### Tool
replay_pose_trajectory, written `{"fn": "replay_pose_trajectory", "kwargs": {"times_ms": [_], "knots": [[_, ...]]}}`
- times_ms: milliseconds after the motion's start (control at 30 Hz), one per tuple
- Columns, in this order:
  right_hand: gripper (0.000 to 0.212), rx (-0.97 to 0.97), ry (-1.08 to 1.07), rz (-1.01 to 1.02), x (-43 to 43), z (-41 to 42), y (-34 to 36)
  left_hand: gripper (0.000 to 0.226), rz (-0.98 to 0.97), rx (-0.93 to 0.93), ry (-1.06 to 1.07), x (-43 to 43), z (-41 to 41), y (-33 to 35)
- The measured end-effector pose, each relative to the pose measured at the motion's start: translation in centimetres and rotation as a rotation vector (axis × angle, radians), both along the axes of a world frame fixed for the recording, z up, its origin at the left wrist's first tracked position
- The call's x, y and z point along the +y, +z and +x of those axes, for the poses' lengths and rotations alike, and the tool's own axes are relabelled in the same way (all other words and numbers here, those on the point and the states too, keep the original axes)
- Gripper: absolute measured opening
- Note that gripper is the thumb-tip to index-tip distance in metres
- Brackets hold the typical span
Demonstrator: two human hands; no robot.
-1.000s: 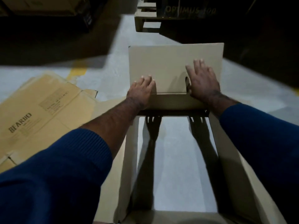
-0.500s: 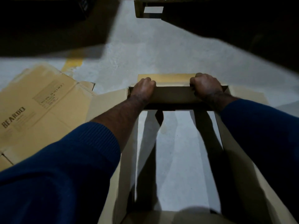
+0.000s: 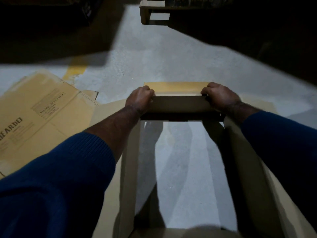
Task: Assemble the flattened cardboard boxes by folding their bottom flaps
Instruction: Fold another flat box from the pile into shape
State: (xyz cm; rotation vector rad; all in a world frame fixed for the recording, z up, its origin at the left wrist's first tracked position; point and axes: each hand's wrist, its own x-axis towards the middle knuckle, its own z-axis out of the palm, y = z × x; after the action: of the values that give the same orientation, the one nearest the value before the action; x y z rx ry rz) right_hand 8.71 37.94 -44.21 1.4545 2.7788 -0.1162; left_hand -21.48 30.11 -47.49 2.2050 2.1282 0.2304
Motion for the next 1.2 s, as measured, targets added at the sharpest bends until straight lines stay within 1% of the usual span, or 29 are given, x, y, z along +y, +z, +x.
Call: {"fn": "replay_pose_trajectory", "kwargs": {"times_ms": [67,167,233,333,400,567,700,733,800,867,900,1000,1100,1200], "knots": [[0.032,0.002,-0.023,0.031,0.2,2.2,-0.6,0.015,0.029,-0.018,0.089,-0.6,-1.9,-0.2],[0.029,0.004,-0.084,0.053,0.6,4.5,-0.5,0.014,0.024,0.011,0.130,-0.8,-3.4,-0.2],[0.029,-0.030,-0.096,0.027,0.6,4.7,0.0,0.010,0.012,-0.003,0.129,-0.7,-3.1,-0.1],[0.031,-0.065,-0.127,0.002,0.8,4.0,0.5,0.005,-0.016,-0.060,0.181,-0.5,-2.6,0.2],[0.029,-0.083,-0.151,-0.004,1.0,3.8,0.5,0.003,-0.042,-0.036,0.206,-0.4,-2.6,0.4],[0.027,-0.102,-0.171,0.018,1.3,3.7,0.1,0.004,-0.060,-0.014,0.214,-0.5,-2.4,1.0],[0.032,-0.083,-0.187,-0.041,0.8,4.1,-0.6,0.018,-0.119,0.089,0.228,-0.4,-1.9,1.3],[0.035,-0.077,-0.203,-0.076,0.1,4.0,-0.4,0.024,-0.147,0.131,0.237,-0.6,-1.6,1.7],[0.049,-0.046,-0.237,-0.121,-1.4,3.7,-0.9,0.032,-0.181,0.200,0.246,-0.7,-0.6,2.9],[0.062,0.028,-0.273,-0.142,-3.9,3.6,-0.9,0.036,-0.187,0.201,0.242,-1.1,1.0,5.2],[0.063,0.052,-0.294,-0.149,-5.4,3.7,-0.7,0.036,-0.195,0.179,0.231,-1.4,1.9,6.4],[0.055,0.055,-0.352,-0.256,-9.9,3.7,0.5,0.034,-0.262,0.079,0.160,-3.7,5.2,9.8],[0.051,0.059,-0.436,-0.395,-15.0,3.7,2.7,0.034,-0.380,0.004,0.092,-8.6,9.4,12.0],[0.044,0.195,-0.576,-0.466,-21.9,4.6,4.1,0.026,-0.472,-0.060,0.066,-15.0,13.8,12.1]]}}
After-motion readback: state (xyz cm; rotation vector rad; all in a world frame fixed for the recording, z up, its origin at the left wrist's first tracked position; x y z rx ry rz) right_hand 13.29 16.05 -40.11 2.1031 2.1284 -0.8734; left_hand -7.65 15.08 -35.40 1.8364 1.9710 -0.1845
